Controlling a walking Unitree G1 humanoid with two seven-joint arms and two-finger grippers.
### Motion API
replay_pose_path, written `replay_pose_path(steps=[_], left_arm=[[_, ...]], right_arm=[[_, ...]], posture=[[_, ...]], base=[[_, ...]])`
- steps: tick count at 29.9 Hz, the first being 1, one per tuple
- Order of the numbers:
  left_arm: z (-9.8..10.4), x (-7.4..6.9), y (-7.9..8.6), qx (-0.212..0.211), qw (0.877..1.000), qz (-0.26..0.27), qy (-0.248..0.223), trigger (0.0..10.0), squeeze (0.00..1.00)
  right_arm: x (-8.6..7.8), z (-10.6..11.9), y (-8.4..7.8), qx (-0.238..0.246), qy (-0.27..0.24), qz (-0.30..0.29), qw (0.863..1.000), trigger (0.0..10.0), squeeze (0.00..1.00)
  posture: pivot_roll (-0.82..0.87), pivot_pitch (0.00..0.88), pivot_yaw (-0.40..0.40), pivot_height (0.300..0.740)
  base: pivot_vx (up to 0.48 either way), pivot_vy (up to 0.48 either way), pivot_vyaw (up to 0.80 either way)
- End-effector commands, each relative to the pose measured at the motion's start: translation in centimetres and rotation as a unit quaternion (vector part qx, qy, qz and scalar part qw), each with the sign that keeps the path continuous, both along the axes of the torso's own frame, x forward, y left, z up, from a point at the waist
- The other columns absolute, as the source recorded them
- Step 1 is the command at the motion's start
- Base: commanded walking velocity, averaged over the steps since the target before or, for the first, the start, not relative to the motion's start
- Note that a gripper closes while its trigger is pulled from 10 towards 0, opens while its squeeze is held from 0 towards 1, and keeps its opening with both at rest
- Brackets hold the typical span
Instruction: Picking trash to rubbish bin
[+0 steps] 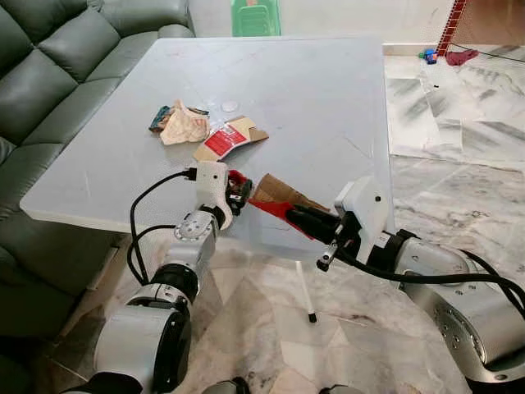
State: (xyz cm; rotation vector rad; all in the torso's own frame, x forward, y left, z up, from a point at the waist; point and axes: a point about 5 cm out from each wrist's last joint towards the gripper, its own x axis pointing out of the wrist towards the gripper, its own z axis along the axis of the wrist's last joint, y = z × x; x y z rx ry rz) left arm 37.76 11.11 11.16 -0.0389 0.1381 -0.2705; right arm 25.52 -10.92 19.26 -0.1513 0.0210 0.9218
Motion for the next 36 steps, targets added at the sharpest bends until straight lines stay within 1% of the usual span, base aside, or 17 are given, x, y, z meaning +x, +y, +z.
replay_pose_path(steps=[1, 12, 19, 22, 25, 26, 30, 32, 35, 36], left_arm=[[0.1, 0.1, 0.5, 0.009, 1.000, 0.002, 0.003, 0.0, 0.00], [0.1, 0.1, 0.5, 0.004, 1.000, -0.001, -0.002, 0.0, 0.00], [0.2, 0.1, 0.7, 0.006, 1.000, 0.011, -0.015, 0.0, 0.00], [1.1, 0.2, 0.7, 0.011, 0.998, 0.023, -0.051, 0.0, 0.00], [1.7, 0.4, 0.6, 0.004, 0.997, 0.030, -0.067, 0.0, 0.00], [2.1, 0.4, 0.6, 0.003, 0.996, 0.031, -0.079, 0.0, 0.00], [3.6, 0.4, 0.6, -0.009, 0.991, 0.038, -0.127, 0.0, 0.00], [4.0, 0.0, 0.8, -0.014, 0.988, 0.042, -0.150, 0.0, 0.00], [4.1, -0.6, 1.1, -0.019, 0.985, 0.049, -0.163, 0.0, 0.00], [4.2, -1.0, 1.4, -0.019, 0.984, 0.056, -0.170, 0.0, 0.00]], right_arm=[[-0.5, 0.4, 0.6, 0.001, -0.012, 0.019, 1.000, 0.0, 0.00], [-0.4, 0.2, 0.7, 0.001, -0.010, 0.019, 1.000, 0.0, 0.00], [0.0, 0.1, 0.7, 0.002, -0.012, 0.013, 1.000, 0.0, 0.00], [0.4, -0.1, 0.6, 0.002, -0.012, 0.002, 1.000, 0.0, 0.00], [0.7, -0.3, 0.6, 0.002, -0.013, -0.008, 1.000, 0.0, 0.00], [0.8, -0.3, 0.5, 0.003, -0.013, -0.013, 1.000, 0.0, 0.00], [1.9, -0.8, 0.3, 0.013, -0.012, -0.048, 0.999, 0.0, 0.00], [2.7, -1.2, 0.2, 0.020, -0.011, -0.076, 0.997, 0.0, 0.00], [3.5, -1.6, 0.2, 0.025, -0.012, -0.099, 0.995, 0.0, 0.00], [3.9, -1.7, 0.2, 0.030, -0.013, -0.110, 0.993, 0.0, 0.00]], posture=[[-0.23, 0.153, 0.105, 0.740], [-0.22, 0.153, 0.104, 0.740], [-0.21, 0.144, 0.105, 0.740], [-0.20, 0.133, 0.108, 0.740], [-0.19, 0.129, 0.109, 0.740], [-0.19, 0.129, 0.109, 0.740], [-0.14, 0.112, 0.104, 0.740], [-0.12, 0.103, 0.102, 0.740], [-0.10, 0.092, 0.100, 0.740], [-0.08, 0.087, 0.098, 0.740]], base=[[0.000, 0.000, 0.00], [0.000, 0.000, 0.00], [0.000, 0.000, 0.00], [0.000, 0.000, 0.00], [0.000, 0.000, 0.00], [0.000, 0.000, 0.00], [0.000, 0.000, 0.00], [0.000, 0.000, 0.00], [0.000, 0.000, 0.00], [0.000, 0.000, 0.00]])
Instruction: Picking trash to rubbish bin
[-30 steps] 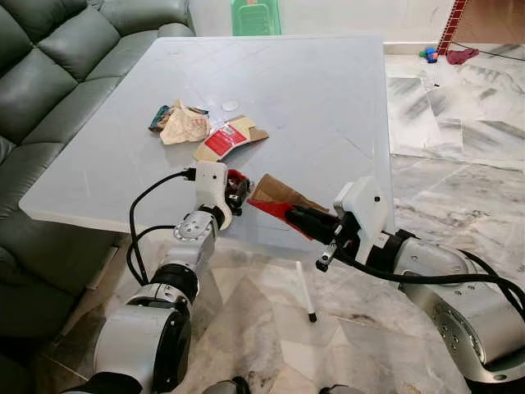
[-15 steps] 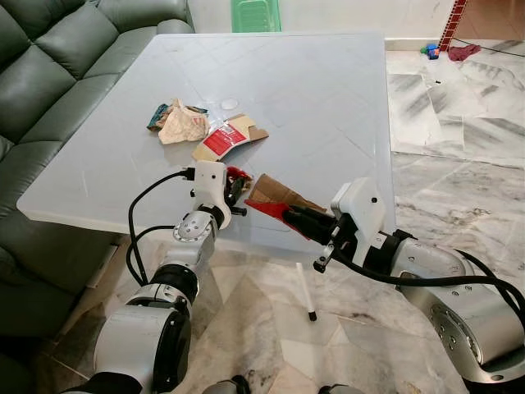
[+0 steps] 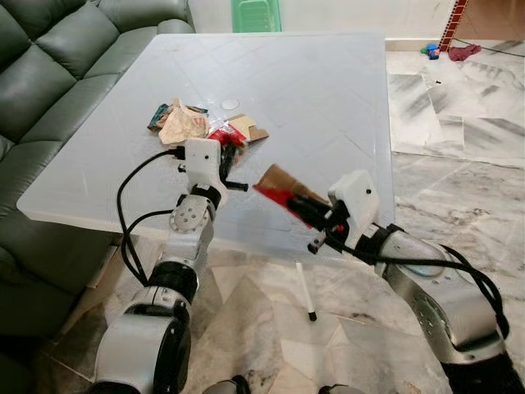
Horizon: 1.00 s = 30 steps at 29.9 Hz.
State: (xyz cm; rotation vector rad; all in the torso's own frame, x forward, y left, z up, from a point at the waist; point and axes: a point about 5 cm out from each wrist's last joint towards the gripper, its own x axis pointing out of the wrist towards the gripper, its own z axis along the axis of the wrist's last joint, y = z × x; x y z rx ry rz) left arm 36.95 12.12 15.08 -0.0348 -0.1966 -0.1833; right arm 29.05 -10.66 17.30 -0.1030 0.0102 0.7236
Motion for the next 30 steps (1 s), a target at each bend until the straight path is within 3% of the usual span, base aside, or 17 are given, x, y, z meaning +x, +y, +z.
replay_pose_path(steps=[1, 10, 16, 21, 30], left_arm=[[0.4, -0.5, 0.5, -0.003, 1.000, 0.012, -0.009, 0.0, 0.00], [1.9, -4.3, 1.9, -0.025, 0.997, 0.050, -0.045, 0.0, 0.00], [1.9, -6.2, 2.2, -0.044, 0.996, 0.074, -0.014, 0.0, 0.00], [1.9, -6.6, 1.6, -0.066, 0.996, 0.065, 0.000, 0.0, 0.00], [2.3, -6.1, 0.4, -0.076, 0.996, 0.043, 0.017, 0.0, 0.00]], right_arm=[[0.6, 0.3, -0.1, 0.006, -0.014, -0.019, 1.000, 0.0, 0.00], [2.8, 0.9, -1.4, 0.023, -0.051, -0.112, 0.992, 0.0, 0.00], [3.7, 1.2, -2.6, 0.025, -0.076, -0.175, 0.981, 0.0, 0.00], [4.0, 1.3, -3.3, 0.038, -0.074, -0.206, 0.975, 0.0, 0.00], [4.5, 1.8, -4.0, 0.042, -0.087, -0.220, 0.971, 0.0, 0.00]], posture=[[-0.08, 0.085, 0.097, 0.740], [-0.04, 0.075, 0.092, 0.740], [-0.03, 0.076, 0.084, 0.740], [-0.03, 0.075, 0.081, 0.740], [-0.06, 0.065, 0.085, 0.740]], base=[[0.000, 0.000, 0.00], [0.000, 0.000, 0.00], [0.000, 0.000, 0.00], [0.000, 0.000, 0.00], [0.000, 0.000, -0.68]])
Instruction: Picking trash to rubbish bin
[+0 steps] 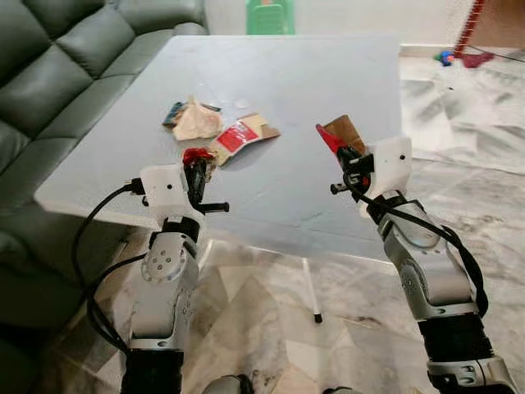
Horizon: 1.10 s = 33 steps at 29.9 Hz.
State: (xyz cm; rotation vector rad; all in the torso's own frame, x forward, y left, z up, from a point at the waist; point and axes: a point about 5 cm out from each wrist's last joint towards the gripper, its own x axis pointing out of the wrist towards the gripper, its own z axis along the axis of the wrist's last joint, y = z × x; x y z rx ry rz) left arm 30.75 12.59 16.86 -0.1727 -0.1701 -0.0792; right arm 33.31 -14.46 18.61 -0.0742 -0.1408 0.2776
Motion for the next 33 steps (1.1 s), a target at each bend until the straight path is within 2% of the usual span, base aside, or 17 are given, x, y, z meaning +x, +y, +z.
replay_pose_path(steps=[1, 4, 10, 33], left_arm=[[0.55, 0.23, -0.13, -0.007, 1.000, -0.004, -0.001, 0.0, 0.00], [0.59, 0.36, -0.20, -0.012, 1.000, -0.008, 0.003, 0.0, 0.00], [0.57, 0.32, -0.17, -0.014, 1.000, -0.009, 0.006, 0.0, 0.00], [0.35, 0.28, -0.39, -0.020, 0.999, -0.027, 0.022, 0.0, 0.00]], right_arm=[[0.32, 0.63, -0.34, 0.000, -0.012, -0.007, 1.000, 0.0, 0.00], [0.46, 0.77, -0.44, -0.001, -0.017, -0.011, 1.000, 0.0, 0.00], [0.37, 0.87, -0.07, 0.000, -0.023, -0.003, 1.000, 0.0, 0.00], [0.57, 0.88, -0.43, 0.006, -0.026, -0.009, 1.000, 0.0, 0.00]], posture=[[-0.06, 0.064, 0.085, 0.740], [-0.06, 0.063, 0.084, 0.740], [-0.06, 0.062, 0.082, 0.740], [-0.06, 0.064, 0.088, 0.740]], base=[[0.000, 0.000, -0.80], [0.000, 0.000, -0.80], [0.000, 0.000, 0.00], [0.000, 0.343, 0.00]])
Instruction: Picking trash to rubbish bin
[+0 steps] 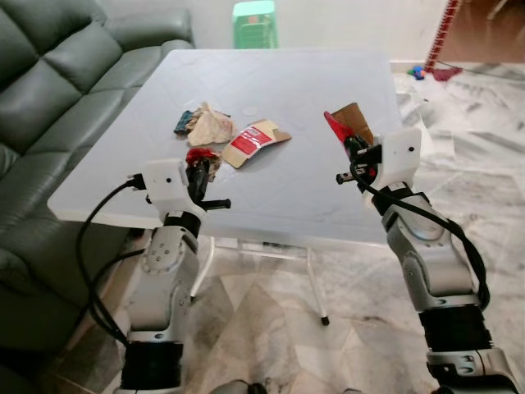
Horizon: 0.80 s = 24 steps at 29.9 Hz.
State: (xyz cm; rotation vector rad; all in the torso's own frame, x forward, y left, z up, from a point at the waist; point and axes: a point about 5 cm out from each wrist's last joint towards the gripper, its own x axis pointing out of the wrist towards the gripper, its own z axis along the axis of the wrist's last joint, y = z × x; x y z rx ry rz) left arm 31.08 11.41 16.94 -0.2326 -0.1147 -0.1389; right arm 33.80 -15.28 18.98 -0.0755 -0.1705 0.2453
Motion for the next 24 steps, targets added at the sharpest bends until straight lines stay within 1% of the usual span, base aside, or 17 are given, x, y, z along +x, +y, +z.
replay_pose_path(steps=[1, 7, 13, 18, 24], left_arm=[[0.3, 0.0, 0.8, 0.006, 1.000, 0.007, -0.004, 0.0, 0.00], [0.2, 0.0, 0.7, 0.006, 1.000, 0.004, -0.002, 0.0, 0.00], [0.2, 0.0, 0.8, 0.006, 1.000, 0.004, 0.000, 0.0, 0.00], [0.2, 0.1, 0.6, 0.011, 1.000, 0.000, 0.000, 0.0, 0.00], [0.0, 0.2, 0.8, 0.016, 1.000, -0.001, -0.004, 0.0, 0.00]], right_arm=[[0.1, 0.5, 0.4, 0.003, -0.010, 0.006, 1.000, 0.0, 0.00], [0.3, 0.7, 0.3, 0.002, -0.013, 0.004, 1.000, 0.0, 0.00], [0.3, 0.7, 0.2, 0.002, -0.014, 0.000, 1.000, 0.0, 0.00], [0.4, 0.9, -0.2, 0.005, -0.019, -0.022, 1.000, 0.0, 0.00], [0.4, 0.6, -0.6, 0.024, -0.023, -0.048, 0.998, 0.0, 0.00]], posture=[[-0.06, 0.064, 0.088, 0.740], [-0.06, 0.060, 0.086, 0.740], [-0.06, 0.059, 0.087, 0.740], [-0.06, 0.058, 0.089, 0.740], [-0.04, 0.035, 0.097, 0.740]], base=[[0.000, 0.368, 0.00], [0.000, 0.366, 0.00], [0.000, 0.267, 0.00], [0.000, 0.000, 0.00], [0.000, 0.000, 0.00]])
